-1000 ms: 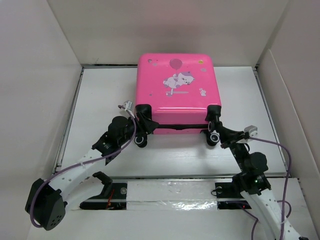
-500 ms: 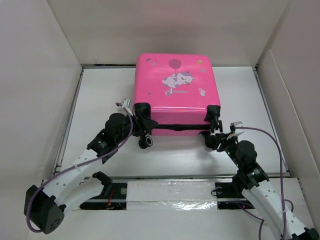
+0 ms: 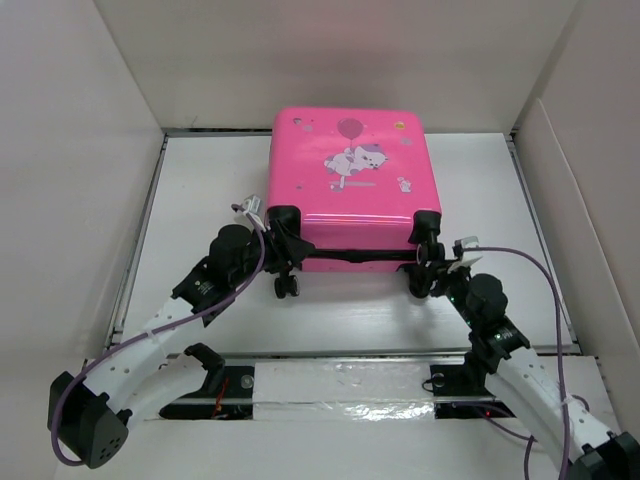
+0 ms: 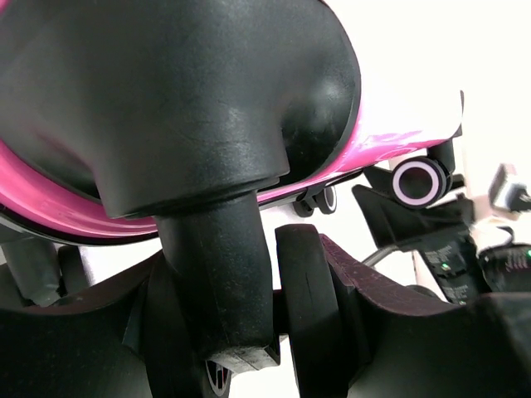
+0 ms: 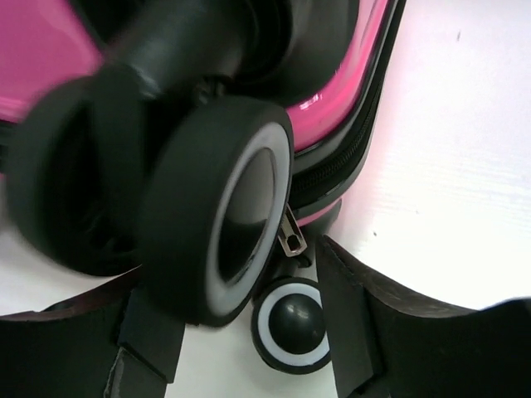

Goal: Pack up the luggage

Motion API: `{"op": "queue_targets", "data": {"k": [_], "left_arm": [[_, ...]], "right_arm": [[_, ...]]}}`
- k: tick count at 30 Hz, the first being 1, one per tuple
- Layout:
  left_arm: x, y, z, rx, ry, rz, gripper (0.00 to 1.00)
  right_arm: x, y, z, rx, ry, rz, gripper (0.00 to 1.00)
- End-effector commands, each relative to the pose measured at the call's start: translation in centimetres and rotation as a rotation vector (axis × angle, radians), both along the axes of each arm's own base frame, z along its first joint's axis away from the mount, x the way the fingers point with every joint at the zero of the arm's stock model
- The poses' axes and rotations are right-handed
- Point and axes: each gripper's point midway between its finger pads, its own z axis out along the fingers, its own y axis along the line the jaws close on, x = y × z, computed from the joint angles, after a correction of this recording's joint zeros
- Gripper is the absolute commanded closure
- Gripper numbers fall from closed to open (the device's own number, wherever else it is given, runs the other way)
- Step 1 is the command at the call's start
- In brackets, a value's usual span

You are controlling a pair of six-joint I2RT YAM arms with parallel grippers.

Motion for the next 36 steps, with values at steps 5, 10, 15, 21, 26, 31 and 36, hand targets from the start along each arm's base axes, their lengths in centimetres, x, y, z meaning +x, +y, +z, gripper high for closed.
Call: {"op": "queue_targets", "data": {"k": [5,10,15,21,26,31,36], "left_arm": [[-1.4,-0.5,15.8,-0.285,-0.542,-0.080,1.00],[-1.4,-0.3,14.8,-0.273,-0.529,-0.075,1.00],[-1.4,-0.3,13.9,-0.258,-0.516,-0.076,1.00],[-1.4,-1.1,12.6,-0.275,-0.487,-0.103,1.00],[-1.2,-2.7,11.2,-0.327,-0.446,-0.165,1.00],[-1.4,-4.5,11.0,-0.357,-0.427,-0.204,1.00],[-1.5,-5.4,11.0,-0.398,-0.417,-0.244,1.00]], "right_arm": [[2.9,0.1,3.3,-0.038,-0.145,-0.029,0.53],[3.4,0.0,3.2,-0.052,-0.171,-0.039,0.54],[3.8,-0.3,3.7,-0.067,-0.196,-0.057,0.85],[2.6,1.7,3.4,0.000,-0.224,0.036,1.00],[-1.1,7.4,2.5,0.085,-0.195,0.159,1.00],[-2.9,10.2,2.7,0.001,-0.176,0.058,1.00],[-2.3,14.4,2.2,-0.171,-0.160,0.022,1.00]]}}
